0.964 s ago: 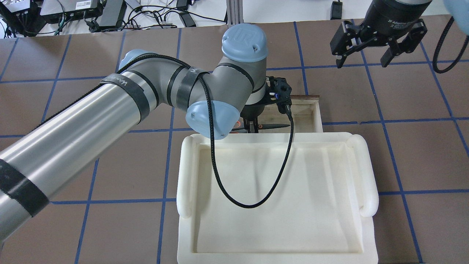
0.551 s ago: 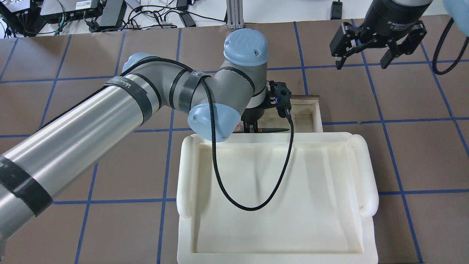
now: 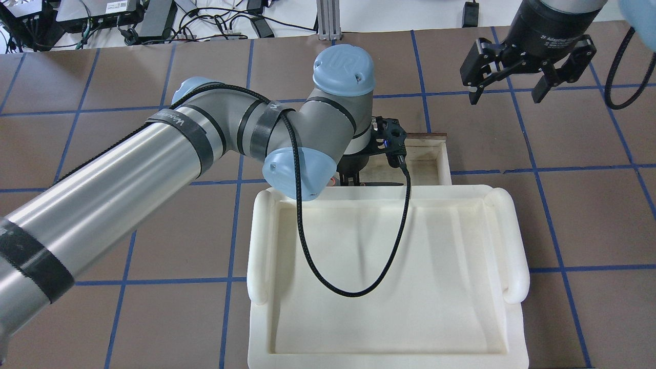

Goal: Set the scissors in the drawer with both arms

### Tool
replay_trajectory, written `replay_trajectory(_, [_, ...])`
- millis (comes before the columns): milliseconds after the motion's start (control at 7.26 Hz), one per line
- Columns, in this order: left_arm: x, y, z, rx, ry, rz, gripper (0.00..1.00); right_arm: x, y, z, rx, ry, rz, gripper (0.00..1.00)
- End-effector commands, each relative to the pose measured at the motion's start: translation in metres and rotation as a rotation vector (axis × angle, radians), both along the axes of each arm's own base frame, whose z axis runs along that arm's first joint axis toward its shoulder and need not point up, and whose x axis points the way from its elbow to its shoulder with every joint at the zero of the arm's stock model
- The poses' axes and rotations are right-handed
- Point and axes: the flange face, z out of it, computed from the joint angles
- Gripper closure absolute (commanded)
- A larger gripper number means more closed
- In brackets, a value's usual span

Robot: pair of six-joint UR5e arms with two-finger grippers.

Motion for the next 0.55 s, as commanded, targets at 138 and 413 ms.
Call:
replay_trajectory(138, [-0.0011,0.0008,-0.0001,0.000,0.005,-0.003,0.89,0.0007,0.0037,0.0004,0.014,0.000,0.001,0.00])
replay_trajectory(413, [-0.0016,0.0006,0.0014,-0.005,0.011,-0.001,0.86,0.0005,0.0042,-0.0014,0.020,0.001,0.003,0.00])
